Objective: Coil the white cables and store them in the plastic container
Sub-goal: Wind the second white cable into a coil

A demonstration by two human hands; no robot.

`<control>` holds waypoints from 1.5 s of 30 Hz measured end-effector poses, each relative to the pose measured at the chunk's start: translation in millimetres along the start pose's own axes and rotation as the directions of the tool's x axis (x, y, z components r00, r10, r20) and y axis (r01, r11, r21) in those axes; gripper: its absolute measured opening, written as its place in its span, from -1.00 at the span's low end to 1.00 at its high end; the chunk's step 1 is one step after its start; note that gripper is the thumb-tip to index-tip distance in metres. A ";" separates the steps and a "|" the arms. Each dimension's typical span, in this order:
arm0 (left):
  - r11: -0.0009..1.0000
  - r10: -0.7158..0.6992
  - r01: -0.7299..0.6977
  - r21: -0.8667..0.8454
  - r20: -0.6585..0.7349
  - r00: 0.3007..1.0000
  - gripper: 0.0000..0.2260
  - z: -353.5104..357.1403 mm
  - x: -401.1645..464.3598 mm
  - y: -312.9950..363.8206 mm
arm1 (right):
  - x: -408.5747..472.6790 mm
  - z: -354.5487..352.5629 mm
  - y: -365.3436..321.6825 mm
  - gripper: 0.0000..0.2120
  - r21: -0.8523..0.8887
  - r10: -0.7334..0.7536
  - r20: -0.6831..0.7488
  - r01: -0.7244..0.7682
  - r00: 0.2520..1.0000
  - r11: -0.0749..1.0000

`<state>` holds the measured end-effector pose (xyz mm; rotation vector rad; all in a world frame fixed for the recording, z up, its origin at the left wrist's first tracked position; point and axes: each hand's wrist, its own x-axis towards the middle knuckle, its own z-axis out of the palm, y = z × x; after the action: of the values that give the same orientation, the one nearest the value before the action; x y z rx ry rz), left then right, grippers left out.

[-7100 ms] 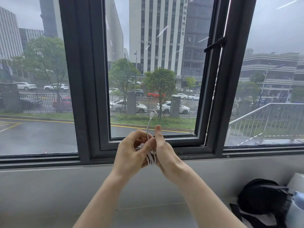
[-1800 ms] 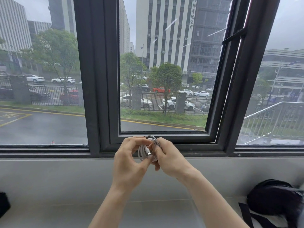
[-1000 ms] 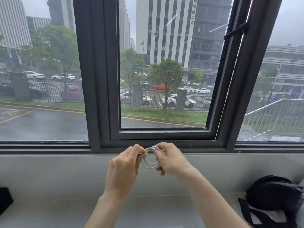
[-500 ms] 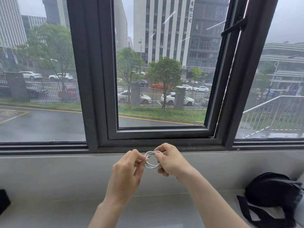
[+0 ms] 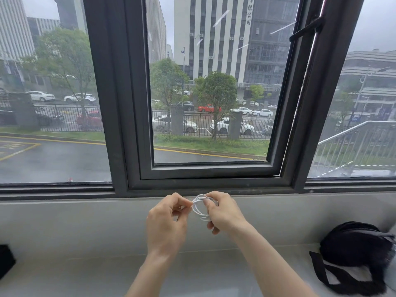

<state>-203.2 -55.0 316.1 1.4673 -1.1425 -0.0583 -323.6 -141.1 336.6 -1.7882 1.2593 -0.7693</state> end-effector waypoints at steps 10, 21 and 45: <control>1.000 0.020 -0.020 -0.012 -0.024 1.000 -0.78 -7.0 -9.7 -19.0 | 4.5 -8.8 22.2 -0.78 0.089 -0.006 0.084 -0.002 0.996 0.996; 0.979 -0.134 0.122 -0.160 -0.068 0.989 -0.79 -19.7 -8.4 -34.3 | -1.0 -8.6 14.1 -0.79 0.253 -0.048 0.121 0.016 0.992 0.967; 0.765 -0.518 0.623 -0.162 0.419 0.745 -0.89 24.7 -81.4 -76.2 | -39.8 31.2 105.0 -0.79 0.206 0.169 0.282 -0.231 0.945 0.951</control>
<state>-215.2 -35.1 204.2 1.5230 -0.8552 -0.9310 -358.8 -114.6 228.7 -1.4855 1.1039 -0.5232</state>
